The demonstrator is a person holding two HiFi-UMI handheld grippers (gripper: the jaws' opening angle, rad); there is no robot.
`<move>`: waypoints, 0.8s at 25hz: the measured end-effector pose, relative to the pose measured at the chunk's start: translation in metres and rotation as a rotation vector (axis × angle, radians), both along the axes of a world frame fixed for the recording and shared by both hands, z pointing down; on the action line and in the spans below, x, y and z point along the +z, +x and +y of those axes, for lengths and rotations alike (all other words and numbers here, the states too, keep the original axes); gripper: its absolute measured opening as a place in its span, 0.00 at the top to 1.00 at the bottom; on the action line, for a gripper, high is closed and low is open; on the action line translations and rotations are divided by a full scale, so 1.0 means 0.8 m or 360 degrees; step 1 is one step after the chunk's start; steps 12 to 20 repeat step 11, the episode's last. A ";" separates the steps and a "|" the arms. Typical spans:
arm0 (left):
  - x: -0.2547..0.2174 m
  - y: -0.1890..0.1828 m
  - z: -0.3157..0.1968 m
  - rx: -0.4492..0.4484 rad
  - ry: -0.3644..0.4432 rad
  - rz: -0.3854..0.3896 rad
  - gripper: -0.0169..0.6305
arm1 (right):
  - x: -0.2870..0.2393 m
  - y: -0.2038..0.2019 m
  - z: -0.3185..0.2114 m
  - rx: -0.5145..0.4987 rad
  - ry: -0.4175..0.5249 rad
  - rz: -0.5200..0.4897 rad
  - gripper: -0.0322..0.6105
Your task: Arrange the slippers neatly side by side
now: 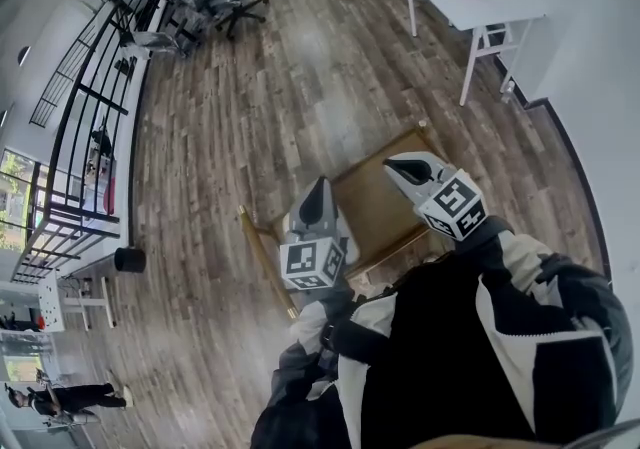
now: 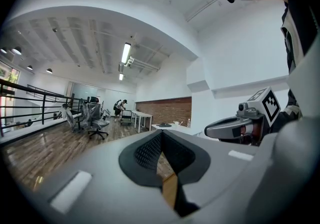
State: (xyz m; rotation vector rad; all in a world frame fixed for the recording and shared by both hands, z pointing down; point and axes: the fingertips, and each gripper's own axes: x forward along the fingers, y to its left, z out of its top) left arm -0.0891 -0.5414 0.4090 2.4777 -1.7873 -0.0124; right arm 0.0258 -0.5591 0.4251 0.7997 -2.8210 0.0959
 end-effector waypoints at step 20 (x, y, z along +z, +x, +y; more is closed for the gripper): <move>0.000 0.014 -0.005 0.0034 -0.0004 -0.0016 0.95 | 0.001 0.006 -0.006 0.0031 0.0003 -0.0012 0.95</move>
